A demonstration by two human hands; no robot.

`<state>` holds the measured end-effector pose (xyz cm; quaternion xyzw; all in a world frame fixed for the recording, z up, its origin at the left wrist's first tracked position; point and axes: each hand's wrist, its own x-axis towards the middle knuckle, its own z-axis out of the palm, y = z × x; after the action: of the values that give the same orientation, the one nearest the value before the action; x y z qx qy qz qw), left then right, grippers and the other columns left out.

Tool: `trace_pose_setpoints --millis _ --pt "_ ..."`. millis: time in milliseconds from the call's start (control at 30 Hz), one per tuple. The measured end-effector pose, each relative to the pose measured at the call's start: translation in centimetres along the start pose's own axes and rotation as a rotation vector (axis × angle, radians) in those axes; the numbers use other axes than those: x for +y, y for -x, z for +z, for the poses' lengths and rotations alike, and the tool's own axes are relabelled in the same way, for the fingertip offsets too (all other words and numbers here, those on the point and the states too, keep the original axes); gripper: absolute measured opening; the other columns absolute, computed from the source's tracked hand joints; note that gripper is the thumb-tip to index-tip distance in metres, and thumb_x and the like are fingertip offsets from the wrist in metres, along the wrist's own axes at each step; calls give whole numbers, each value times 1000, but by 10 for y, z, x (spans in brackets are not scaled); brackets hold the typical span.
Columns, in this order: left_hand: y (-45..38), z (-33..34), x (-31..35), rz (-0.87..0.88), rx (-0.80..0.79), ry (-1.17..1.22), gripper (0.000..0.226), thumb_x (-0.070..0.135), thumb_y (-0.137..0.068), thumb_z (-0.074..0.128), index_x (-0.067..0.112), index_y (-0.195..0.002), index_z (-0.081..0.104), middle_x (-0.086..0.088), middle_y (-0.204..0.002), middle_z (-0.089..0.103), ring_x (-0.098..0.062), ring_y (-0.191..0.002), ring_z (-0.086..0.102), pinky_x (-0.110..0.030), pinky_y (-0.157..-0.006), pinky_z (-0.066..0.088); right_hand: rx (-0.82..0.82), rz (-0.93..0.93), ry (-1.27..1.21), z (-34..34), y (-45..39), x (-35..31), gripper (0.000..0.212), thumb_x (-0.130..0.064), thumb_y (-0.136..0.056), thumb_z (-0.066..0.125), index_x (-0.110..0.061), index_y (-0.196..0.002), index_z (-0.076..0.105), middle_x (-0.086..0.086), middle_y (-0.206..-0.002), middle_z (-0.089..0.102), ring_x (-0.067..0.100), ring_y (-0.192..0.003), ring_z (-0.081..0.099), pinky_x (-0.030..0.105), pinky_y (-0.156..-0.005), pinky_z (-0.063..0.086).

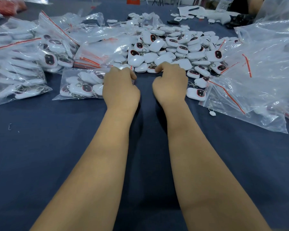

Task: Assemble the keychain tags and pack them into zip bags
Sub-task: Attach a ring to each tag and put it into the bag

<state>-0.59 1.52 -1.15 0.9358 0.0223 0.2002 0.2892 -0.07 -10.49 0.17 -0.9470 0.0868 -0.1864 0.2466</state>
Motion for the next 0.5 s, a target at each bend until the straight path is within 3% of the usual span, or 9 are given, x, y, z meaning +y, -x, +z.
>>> trace_pose_setpoints --millis 167,300,400,500 --pt "-5 1 -6 5 -4 142 31 0 -86 52 15 -108 67 -11 -118 55 -24 -105 52 -22 -72 29 -32 133 86 2 2 6 47 -21 -92 45 -16 -139 45 15 -142 41 33 -134 33 42 -113 22" --pt "-4 2 -5 25 -15 229 30 0 -88 48 16 -106 67 -9 -113 57 -15 -90 48 -19 -68 29 19 53 131 3 4 5 38 -21 -94 46 -22 -130 57 9 -129 52 32 -123 42 38 -101 28" --pt "-5 4 -4 9 -50 218 29 4 -90 49 18 -107 68 -8 -116 60 -19 -96 55 -24 -72 34 -6 0 55 4 2 2 32 -27 -95 53 -23 -126 61 6 -128 53 29 -121 44 34 -94 34" --pt "-5 5 -3 -29 -42 140 30 9 -87 50 21 -107 69 -9 -119 58 -26 -103 57 -29 -73 38 -14 33 77 8 3 0 33 -33 -95 54 -14 -121 59 9 -128 51 30 -122 42 34 -93 34"
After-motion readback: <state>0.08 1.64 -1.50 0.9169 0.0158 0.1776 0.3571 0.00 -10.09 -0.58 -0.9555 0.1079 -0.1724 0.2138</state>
